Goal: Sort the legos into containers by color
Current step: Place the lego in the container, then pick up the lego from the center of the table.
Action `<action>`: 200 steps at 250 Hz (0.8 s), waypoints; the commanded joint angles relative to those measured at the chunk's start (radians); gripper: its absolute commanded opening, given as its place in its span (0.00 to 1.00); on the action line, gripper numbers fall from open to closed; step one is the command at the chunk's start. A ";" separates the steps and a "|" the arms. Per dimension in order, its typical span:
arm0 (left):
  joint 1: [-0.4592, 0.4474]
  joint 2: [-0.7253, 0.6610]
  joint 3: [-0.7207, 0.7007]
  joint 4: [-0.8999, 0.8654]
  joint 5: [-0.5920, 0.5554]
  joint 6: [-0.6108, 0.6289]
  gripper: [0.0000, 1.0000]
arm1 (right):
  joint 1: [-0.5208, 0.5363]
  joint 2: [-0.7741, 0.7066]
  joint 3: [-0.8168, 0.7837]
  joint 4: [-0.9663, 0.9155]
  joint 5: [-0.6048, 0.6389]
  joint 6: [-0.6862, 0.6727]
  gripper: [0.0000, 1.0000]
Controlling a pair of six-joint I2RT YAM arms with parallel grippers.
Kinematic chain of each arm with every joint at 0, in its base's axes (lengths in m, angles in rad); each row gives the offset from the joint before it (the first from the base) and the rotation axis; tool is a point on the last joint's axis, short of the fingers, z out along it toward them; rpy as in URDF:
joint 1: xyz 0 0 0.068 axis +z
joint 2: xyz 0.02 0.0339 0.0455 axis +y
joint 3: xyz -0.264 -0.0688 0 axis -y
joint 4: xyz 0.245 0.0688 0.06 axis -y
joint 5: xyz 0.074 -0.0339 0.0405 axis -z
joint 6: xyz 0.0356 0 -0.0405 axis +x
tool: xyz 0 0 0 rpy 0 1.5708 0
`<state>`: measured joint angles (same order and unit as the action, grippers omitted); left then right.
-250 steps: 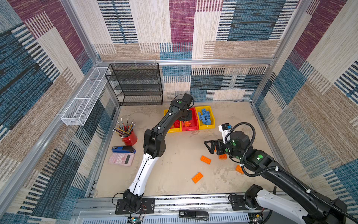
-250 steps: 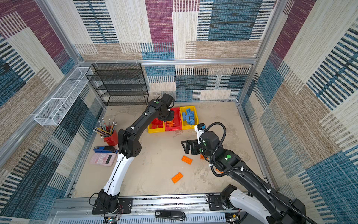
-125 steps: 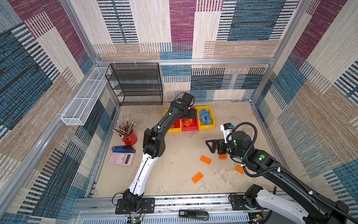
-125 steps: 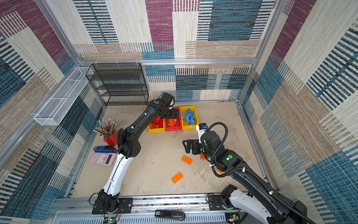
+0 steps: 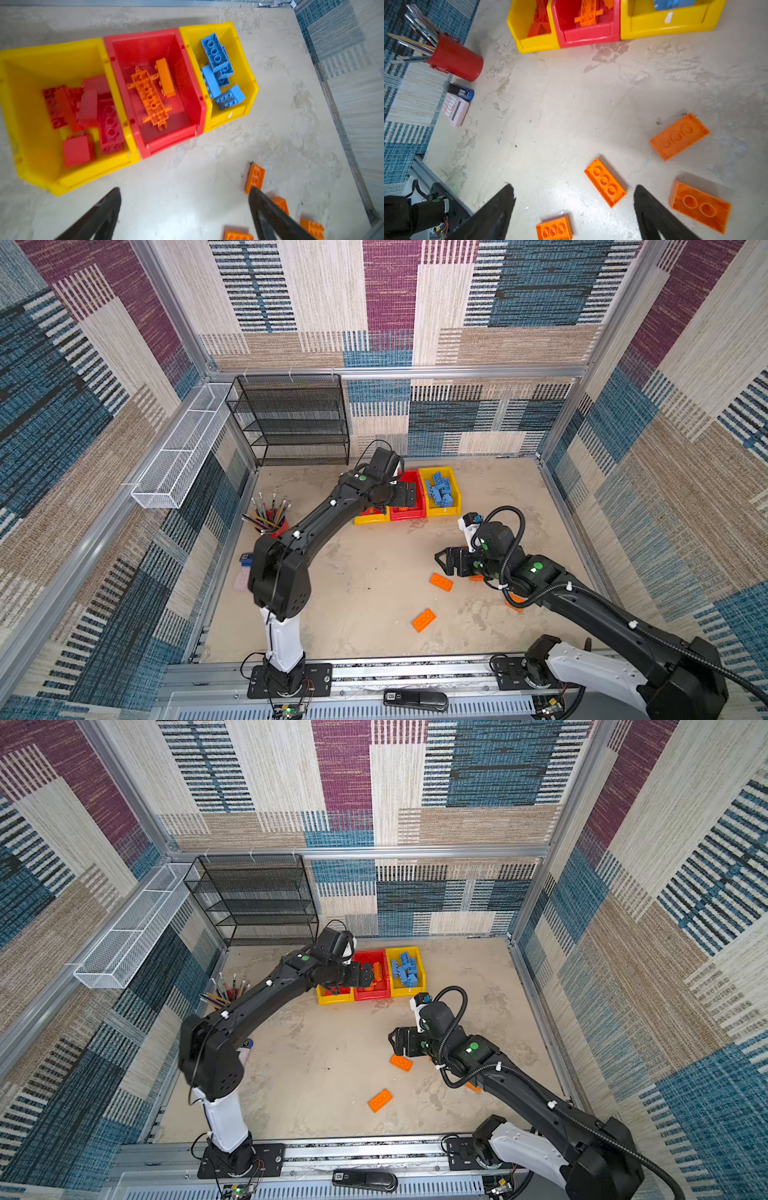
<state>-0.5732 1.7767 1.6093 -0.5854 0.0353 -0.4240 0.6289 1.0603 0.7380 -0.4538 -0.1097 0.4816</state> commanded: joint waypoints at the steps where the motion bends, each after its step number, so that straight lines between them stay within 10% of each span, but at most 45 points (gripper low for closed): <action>1: 0.003 -0.174 -0.217 0.164 -0.041 -0.042 0.99 | 0.002 0.041 -0.006 0.062 -0.022 0.007 0.88; 88: 0.003 -0.680 -0.747 0.206 -0.179 -0.106 0.99 | 0.007 0.150 -0.078 0.103 0.006 0.018 0.79; 200: 0.004 -0.797 -0.834 0.129 -0.210 -0.096 0.99 | 0.014 0.291 -0.115 0.212 0.052 -0.017 0.78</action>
<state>-0.5716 1.0019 0.7982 -0.4343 -0.1478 -0.5274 0.6411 1.3190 0.6090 -0.2924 -0.0917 0.4934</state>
